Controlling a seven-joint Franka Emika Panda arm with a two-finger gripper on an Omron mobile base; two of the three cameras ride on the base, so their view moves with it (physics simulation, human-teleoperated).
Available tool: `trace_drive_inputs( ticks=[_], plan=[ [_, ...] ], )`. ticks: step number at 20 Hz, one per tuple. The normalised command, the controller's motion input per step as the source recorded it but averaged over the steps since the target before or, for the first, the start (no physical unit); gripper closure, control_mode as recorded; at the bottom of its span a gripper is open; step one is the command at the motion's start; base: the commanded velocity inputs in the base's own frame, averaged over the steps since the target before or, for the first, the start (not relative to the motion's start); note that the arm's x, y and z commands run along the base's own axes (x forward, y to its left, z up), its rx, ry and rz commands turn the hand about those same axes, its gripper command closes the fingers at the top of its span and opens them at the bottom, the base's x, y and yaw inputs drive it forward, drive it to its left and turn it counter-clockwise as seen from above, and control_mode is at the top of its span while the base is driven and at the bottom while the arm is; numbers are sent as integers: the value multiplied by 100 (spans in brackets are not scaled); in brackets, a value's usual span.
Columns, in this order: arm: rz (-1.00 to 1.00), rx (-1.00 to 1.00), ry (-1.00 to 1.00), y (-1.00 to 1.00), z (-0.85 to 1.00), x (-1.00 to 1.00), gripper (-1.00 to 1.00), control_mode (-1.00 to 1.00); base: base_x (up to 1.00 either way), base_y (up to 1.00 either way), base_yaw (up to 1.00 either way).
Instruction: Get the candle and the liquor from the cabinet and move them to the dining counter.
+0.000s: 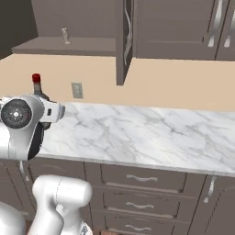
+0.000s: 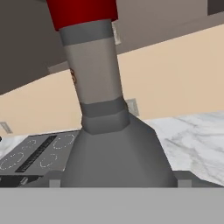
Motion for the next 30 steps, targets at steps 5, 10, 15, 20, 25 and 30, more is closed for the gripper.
trace_drive_inputs(
  ticks=[5,10,15,20,25,30],
  plan=[
    [0,0,0,0,0,0,100,100,-8,3,19],
    [0,0,0,0,0,0,100,100,-11,0,64],
    [0,0,0,0,0,0,100,100,-6,-1,99],
    [0,0,0,0,0,0,100,100,-4,0,100],
    [0,0,0,0,0,0,100,100,-4,0,100],
    [0,0,0,0,0,0,100,100,-2,0,100]
  ],
)
